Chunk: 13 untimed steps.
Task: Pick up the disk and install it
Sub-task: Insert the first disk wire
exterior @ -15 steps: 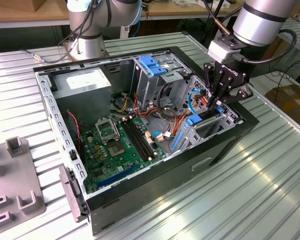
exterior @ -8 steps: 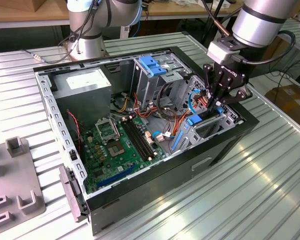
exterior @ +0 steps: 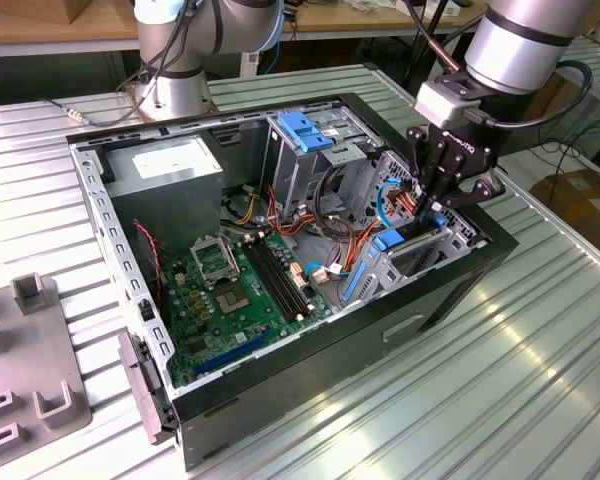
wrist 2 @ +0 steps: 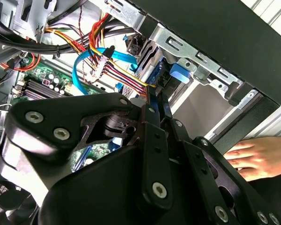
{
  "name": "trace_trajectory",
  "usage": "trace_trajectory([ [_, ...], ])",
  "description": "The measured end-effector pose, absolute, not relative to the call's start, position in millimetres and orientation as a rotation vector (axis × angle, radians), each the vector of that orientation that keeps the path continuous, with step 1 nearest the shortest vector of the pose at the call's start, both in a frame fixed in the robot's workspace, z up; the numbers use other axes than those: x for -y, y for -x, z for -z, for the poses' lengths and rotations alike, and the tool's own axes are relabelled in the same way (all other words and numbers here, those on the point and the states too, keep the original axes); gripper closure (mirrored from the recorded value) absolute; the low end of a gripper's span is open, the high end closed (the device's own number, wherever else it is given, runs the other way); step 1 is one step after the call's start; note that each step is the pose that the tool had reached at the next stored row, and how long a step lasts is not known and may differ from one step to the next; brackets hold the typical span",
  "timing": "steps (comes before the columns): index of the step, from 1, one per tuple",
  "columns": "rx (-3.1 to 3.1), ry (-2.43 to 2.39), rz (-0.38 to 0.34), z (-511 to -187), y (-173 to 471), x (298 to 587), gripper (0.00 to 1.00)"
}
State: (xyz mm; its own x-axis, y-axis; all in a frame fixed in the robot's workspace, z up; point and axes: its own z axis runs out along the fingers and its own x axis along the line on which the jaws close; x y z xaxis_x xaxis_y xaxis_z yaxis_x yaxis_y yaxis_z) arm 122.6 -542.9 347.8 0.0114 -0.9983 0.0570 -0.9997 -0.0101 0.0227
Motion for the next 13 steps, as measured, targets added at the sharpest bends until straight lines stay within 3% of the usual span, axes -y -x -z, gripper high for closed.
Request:
trace_trajectory([
  [13,2.208,-2.154,-0.036,-347.5,-123.7,543.0,0.84],
])
